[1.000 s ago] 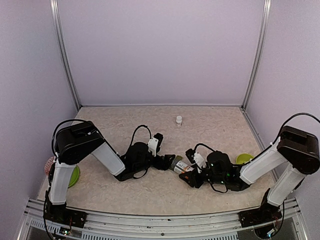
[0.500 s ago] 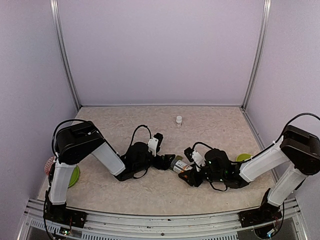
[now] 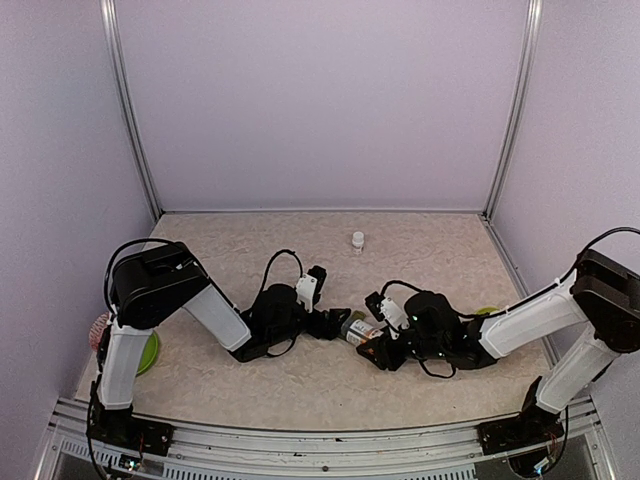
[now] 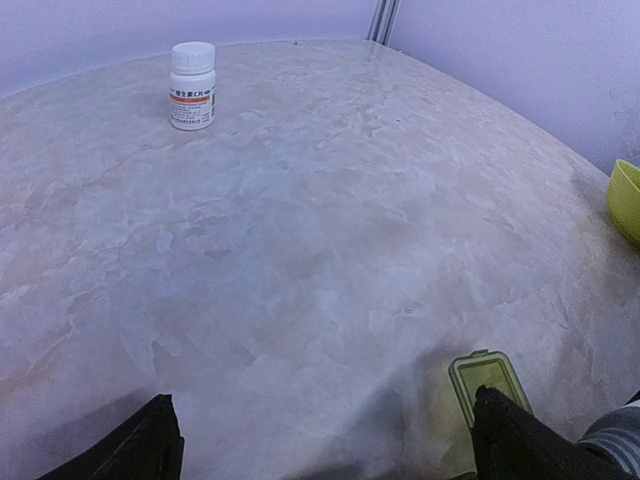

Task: Sort the pills into containers
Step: Pour the pill into the compartment of the pill container.

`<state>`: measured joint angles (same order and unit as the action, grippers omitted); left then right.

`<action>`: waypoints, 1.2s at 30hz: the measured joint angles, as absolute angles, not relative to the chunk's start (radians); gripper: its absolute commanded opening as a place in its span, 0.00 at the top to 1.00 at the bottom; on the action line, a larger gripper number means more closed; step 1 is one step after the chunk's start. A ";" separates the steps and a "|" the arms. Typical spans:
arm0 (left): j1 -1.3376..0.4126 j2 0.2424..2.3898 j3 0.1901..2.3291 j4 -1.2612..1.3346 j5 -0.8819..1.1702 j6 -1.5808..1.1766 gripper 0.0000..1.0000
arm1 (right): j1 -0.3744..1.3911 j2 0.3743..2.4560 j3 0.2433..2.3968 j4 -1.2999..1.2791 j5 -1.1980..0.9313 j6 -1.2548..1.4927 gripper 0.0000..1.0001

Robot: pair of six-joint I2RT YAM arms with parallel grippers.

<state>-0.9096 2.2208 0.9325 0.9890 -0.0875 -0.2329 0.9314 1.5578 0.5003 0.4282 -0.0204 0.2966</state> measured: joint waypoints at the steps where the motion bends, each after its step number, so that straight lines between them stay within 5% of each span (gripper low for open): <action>1: -0.910 2.221 0.933 0.989 -0.088 -0.233 0.02 | 0.931 1.558 0.505 0.421 -0.020 0.297 0.79; 36: -0.910 2.225 0.935 0.995 -0.088 -0.231 0.02 | 0.931 1.548 0.663 0.117 -0.006 0.308 0.79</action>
